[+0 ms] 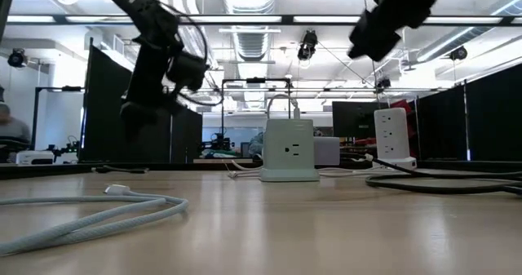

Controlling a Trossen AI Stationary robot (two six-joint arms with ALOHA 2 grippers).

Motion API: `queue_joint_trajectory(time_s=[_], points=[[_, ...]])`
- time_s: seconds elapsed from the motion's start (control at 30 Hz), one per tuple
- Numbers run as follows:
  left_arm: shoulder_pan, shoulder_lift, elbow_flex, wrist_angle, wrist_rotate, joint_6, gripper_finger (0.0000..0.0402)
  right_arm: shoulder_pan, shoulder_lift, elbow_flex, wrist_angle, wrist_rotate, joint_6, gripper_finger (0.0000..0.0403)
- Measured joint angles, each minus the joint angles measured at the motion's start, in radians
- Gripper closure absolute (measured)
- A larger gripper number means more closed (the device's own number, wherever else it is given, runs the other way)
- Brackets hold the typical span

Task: Insert USB
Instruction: Insert the black USB cable into the bottom white outlet

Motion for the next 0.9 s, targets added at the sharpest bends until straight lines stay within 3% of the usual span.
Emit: queue_joint_trajectory(time_s=[0.37, 0.47, 0.57, 0.9], points=[[0.135, 0.003, -0.130, 0.243, 0.027, 0.028, 0.0257, 0.000, 0.002, 0.000, 0.206, -0.001, -0.096, 0.0262], [0.170, 0.003, -0.146, 0.279, 0.114, 0.018, 0.0240, 0.000, 0.002, 0.000, 0.219, -0.002, -0.102, 0.0258], [0.201, 0.003, -0.164, 0.320, 0.176, 0.019, 0.0232, 0.000, 0.003, 0.000, 0.219, -0.002, -0.104, 0.0256], [0.237, -0.002, -0.201, 0.406, 0.174, 0.018, 0.0255, 0.000, 0.003, 0.000, 0.218, -0.003, -0.085, 0.0270]])
